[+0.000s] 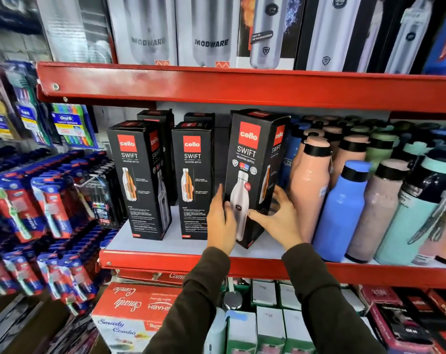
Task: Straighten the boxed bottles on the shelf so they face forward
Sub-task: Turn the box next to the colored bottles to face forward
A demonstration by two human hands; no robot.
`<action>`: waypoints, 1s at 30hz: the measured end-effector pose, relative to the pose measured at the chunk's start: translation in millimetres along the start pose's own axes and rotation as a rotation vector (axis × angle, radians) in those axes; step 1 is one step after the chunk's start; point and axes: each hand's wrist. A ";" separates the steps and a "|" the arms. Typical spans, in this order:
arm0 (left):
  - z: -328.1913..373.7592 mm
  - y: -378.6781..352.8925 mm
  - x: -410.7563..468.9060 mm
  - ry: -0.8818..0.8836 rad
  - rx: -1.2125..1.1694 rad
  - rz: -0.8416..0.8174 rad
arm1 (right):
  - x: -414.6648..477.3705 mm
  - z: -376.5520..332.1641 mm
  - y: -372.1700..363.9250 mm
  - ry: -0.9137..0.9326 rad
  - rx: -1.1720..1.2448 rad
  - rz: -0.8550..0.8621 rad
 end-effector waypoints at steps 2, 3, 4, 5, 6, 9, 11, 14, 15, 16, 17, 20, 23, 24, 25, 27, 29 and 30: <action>-0.9 3.6 2.1 0.045 -0.035 -0.075 | 0.7 -0.2 2.6 0.016 0.016 -0.054; -2.8 5.4 2.8 0.046 -0.055 -0.101 | 1.1 0.6 4.1 0.026 0.038 -0.076; -5.1 7.0 3.6 0.035 -0.071 -0.120 | 1.5 1.7 5.4 0.036 0.049 -0.098; -7.1 8.2 4.1 0.026 -0.083 -0.135 | 1.4 2.4 6.1 0.047 0.053 -0.127; -8.8 8.5 3.8 0.025 -0.091 -0.145 | 0.7 3.7 6.5 0.052 0.058 -0.154; -9.9 6.0 0.1 0.026 -0.116 -0.131 | 1.1 9.0 6.4 0.043 0.086 -0.178; -9.8 4.2 -1.9 0.029 -0.123 -0.119 | 1.6 10.2 5.8 0.039 0.076 -0.184; -13.5 1.5 0.1 0.029 -0.129 -0.109 | 0.1 12.4 2.9 0.037 0.044 -0.188; -15.5 0.3 1.8 0.030 -0.127 -0.106 | -0.7 13.4 1.1 0.032 0.030 -0.186; -17.1 -1.1 3.6 0.031 -0.119 -0.104 | -1.0 14.9 -0.9 0.024 0.010 -0.180; -18.3 -2.2 5.3 0.031 -0.105 -0.100 | -0.5 16.4 -3.0 0.021 -0.006 -0.172; -20.9 -5.3 9.6 0.042 -0.074 -0.091 | 1.9 19.2 -7.7 0.012 -0.037 -0.159; -22.6 -8.6 9.7 0.066 -0.058 -0.080 | 4.3 21.0 -10.6 -0.007 -0.037 -0.161; -23.3 -9.6 9.4 0.074 -0.055 -0.077 | 5.0 22.2 -11.2 -0.008 -0.039 -0.163; -24.4 -10.4 9.1 0.076 -0.050 -0.074 | 5.7 23.5 -11.7 -0.009 -0.044 -0.164; -25.2 -12.0 8.5 0.078 -0.043 -0.072 | 6.5 24.7 -12.3 -0.014 -0.046 -0.167; -25.0 -12.7 8.1 0.083 -0.039 -0.066 | 6.4 25.3 -12.7 -0.021 -0.040 -0.169; -24.3 -12.8 7.7 0.083 -0.039 -0.064 | 5.7 25.0 -12.6 -0.022 -0.037 -0.171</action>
Point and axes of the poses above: each hand's wrist, its own x-axis towards the middle knuckle, its own y-axis out of the back of the hand, z = x × y, and after that the axes turned 2 degrees about y, right-handed
